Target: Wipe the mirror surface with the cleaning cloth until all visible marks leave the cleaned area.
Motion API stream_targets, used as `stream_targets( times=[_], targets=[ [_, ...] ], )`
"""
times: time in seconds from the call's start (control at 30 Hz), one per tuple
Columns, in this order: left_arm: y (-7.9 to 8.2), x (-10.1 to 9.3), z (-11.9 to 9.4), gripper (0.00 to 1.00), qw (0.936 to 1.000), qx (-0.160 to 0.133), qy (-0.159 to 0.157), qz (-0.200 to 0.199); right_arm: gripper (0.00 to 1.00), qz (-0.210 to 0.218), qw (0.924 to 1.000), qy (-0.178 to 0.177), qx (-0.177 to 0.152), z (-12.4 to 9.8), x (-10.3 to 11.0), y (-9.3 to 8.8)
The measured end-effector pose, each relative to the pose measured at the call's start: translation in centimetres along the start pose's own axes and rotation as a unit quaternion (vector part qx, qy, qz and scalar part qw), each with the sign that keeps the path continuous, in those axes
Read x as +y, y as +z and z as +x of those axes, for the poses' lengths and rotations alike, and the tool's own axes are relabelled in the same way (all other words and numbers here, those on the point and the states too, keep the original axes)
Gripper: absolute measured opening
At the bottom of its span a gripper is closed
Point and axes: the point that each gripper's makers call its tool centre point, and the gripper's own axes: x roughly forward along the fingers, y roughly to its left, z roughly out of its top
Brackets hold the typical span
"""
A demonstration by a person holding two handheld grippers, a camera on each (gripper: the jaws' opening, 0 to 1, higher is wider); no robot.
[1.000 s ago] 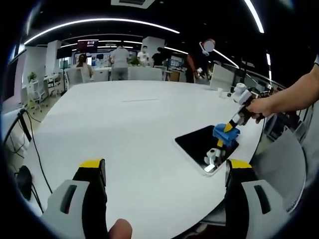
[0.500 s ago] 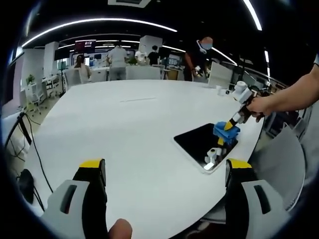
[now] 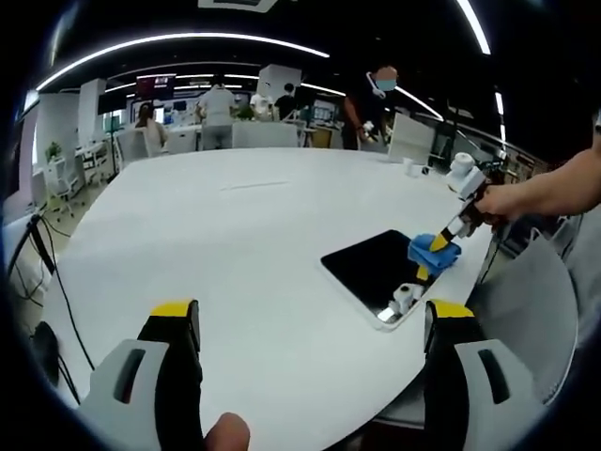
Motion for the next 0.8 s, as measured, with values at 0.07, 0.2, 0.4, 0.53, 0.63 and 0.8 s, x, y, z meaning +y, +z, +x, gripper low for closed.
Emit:
stream_targets(
  times=[0.07,0.2,0.4,0.53,0.63,0.8],
  targets=[
    [0.0,-0.2,0.1,0.98,1.0000,0.003,-0.003,0.004,0.01,-0.002,1.0000,0.004,0.001,-0.1,0.0,-0.3],
    [0.3,0.1,0.2,0.99,1.0000,0.002,-0.001,0.009,0.01,0.005,0.9999,0.012,0.002,-0.3,0.1,-0.5],
    [0.0,0.2,1.0,0.99,0.9999,0.009,0.005,0.010,0.01,0.023,0.9996,0.016,0.007,-0.4,0.4,-0.9],
    [0.7,-0.4,1.4,0.99,1.0000,-0.005,0.000,0.003,0.00,0.034,0.9992,0.016,0.011,-0.5,0.7,-1.2],
    [0.5,-0.7,1.8,0.99,0.9999,0.002,-0.004,0.011,0.00,0.033,0.9992,0.018,0.011,-0.4,0.7,-1.2],
    [0.4,-1.1,1.8,0.99,0.9998,0.006,-0.009,0.018,0.00,0.036,0.9991,0.020,0.011,-0.3,0.6,-1.2]
  ],
)
